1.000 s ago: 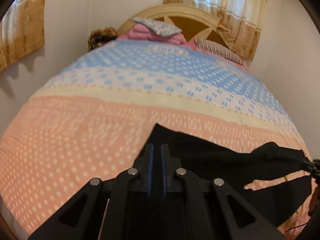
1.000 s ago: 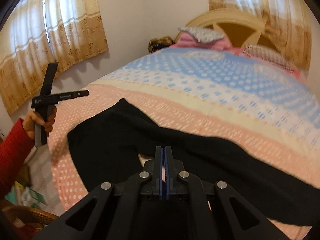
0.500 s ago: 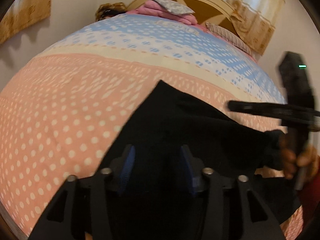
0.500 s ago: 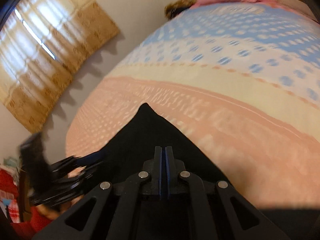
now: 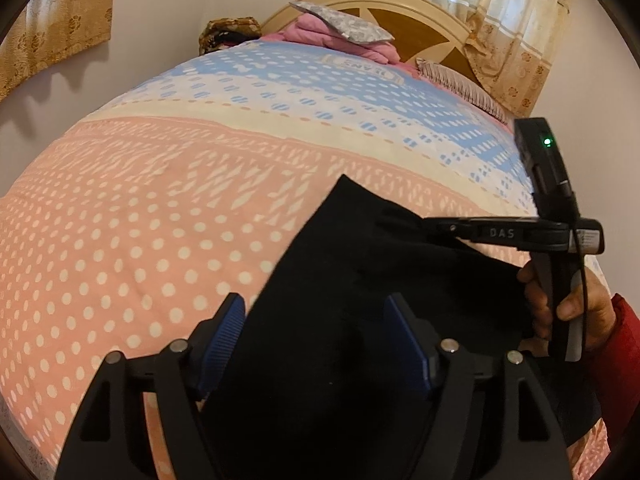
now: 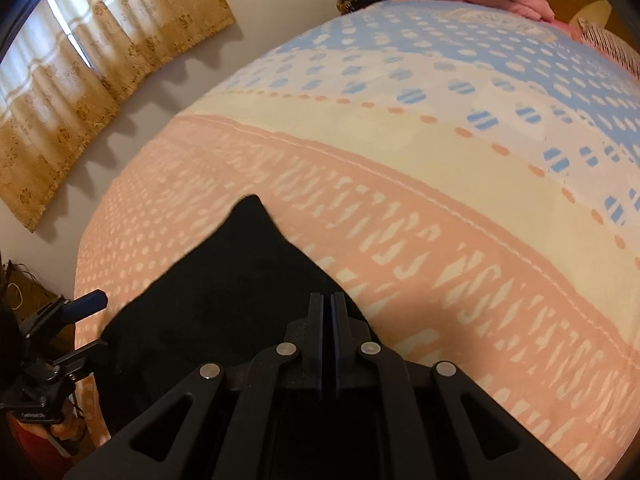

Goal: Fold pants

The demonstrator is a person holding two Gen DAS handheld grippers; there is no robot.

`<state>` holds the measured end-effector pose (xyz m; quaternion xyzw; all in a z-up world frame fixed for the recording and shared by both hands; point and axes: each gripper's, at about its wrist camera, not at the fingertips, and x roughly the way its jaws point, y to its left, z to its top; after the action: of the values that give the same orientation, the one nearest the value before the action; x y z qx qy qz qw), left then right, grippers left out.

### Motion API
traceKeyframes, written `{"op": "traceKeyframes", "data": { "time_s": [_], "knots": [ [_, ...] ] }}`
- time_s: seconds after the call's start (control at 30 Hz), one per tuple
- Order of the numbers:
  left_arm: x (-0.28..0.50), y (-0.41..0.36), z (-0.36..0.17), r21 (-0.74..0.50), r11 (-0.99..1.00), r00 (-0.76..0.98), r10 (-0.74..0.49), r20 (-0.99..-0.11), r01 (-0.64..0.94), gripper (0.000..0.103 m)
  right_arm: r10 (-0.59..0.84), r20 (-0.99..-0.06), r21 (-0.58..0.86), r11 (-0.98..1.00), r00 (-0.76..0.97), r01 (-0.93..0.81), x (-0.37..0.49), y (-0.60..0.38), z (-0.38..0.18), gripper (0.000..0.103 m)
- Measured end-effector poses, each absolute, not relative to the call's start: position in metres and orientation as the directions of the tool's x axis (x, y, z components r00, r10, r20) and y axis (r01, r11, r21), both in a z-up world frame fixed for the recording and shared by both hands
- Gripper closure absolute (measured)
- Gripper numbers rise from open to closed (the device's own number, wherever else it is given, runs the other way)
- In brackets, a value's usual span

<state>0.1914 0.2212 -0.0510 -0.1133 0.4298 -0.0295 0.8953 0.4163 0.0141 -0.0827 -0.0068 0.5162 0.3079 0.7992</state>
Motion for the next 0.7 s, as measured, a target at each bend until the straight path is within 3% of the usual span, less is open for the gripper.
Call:
{"op": "traceKeyframes", "data": {
  "time_s": [0.07, 0.1, 0.17, 0.2, 0.27, 0.33, 0.47, 0.53, 0.57, 0.6, 0.67, 0.7],
  "knots": [
    [0.192, 0.219, -0.051, -0.231, 0.972, 0.627, -0.155, -0.764, -0.041, 0.028, 0.501, -0.827, 0.336, 0.803, 0.254, -0.491, 0.416, 0.010, -0.085, 0.097],
    [0.192, 0.219, -0.052, -0.230, 0.972, 0.625, -0.154, -0.765, -0.043, 0.028, 0.519, -0.819, 0.363, 0.800, 0.246, -0.479, 0.416, 0.007, -0.087, 0.089],
    [0.193, 0.219, -0.054, -0.228, 0.972, 0.618, -0.151, -0.771, -0.048, 0.028, 0.581, -0.787, 0.446, 0.767, 0.206, -0.461, 0.416, 0.003, -0.091, 0.060],
    [0.194, 0.218, -0.054, -0.228, 0.972, 0.616, -0.150, -0.773, -0.049, 0.028, 0.631, -0.756, 0.503, 0.730, 0.174, -0.463, 0.417, 0.002, -0.091, 0.034],
    [0.193, 0.218, -0.053, -0.229, 0.972, 0.618, -0.151, -0.772, -0.049, 0.028, 0.688, -0.715, 0.576, 0.680, 0.124, -0.453, 0.416, 0.001, -0.089, 0.020],
    [0.192, 0.220, -0.052, -0.230, 0.972, 0.621, -0.149, -0.770, -0.052, 0.028, 0.637, -0.753, 0.510, 0.724, 0.165, -0.465, 0.410, 0.004, -0.079, 0.020],
    [0.192, 0.223, -0.049, -0.254, 0.966, 0.631, -0.162, -0.759, -0.058, 0.028, 0.556, -0.738, 0.311, 0.784, 0.383, -0.537, 0.397, -0.003, -0.047, 0.020],
    [0.194, 0.221, -0.046, -0.252, 0.966, 0.635, -0.163, -0.755, -0.052, 0.028, 0.493, -0.777, 0.248, 0.811, 0.392, -0.530, 0.404, -0.006, -0.051, 0.023],
    [0.195, 0.219, -0.045, -0.247, 0.968, 0.636, -0.162, -0.755, -0.047, 0.028, 0.485, -0.793, 0.247, 0.809, 0.367, -0.534, 0.407, -0.006, -0.058, 0.035],
    [0.196, 0.217, -0.045, -0.243, 0.969, 0.637, -0.160, -0.754, -0.045, 0.028, 0.477, -0.814, 0.255, 0.807, 0.331, -0.533, 0.410, -0.007, -0.068, 0.054],
    [0.198, 0.214, -0.043, -0.232, 0.972, 0.640, -0.153, -0.753, -0.041, 0.028, 0.474, -0.839, 0.279, 0.797, 0.269, -0.536, 0.415, -0.004, -0.084, 0.069],
    [0.198, 0.213, -0.042, -0.231, 0.972, 0.641, -0.154, -0.752, -0.038, 0.028, 0.469, -0.838, 0.263, 0.796, 0.279, -0.546, 0.413, -0.002, -0.088, 0.070]
  ]
}}
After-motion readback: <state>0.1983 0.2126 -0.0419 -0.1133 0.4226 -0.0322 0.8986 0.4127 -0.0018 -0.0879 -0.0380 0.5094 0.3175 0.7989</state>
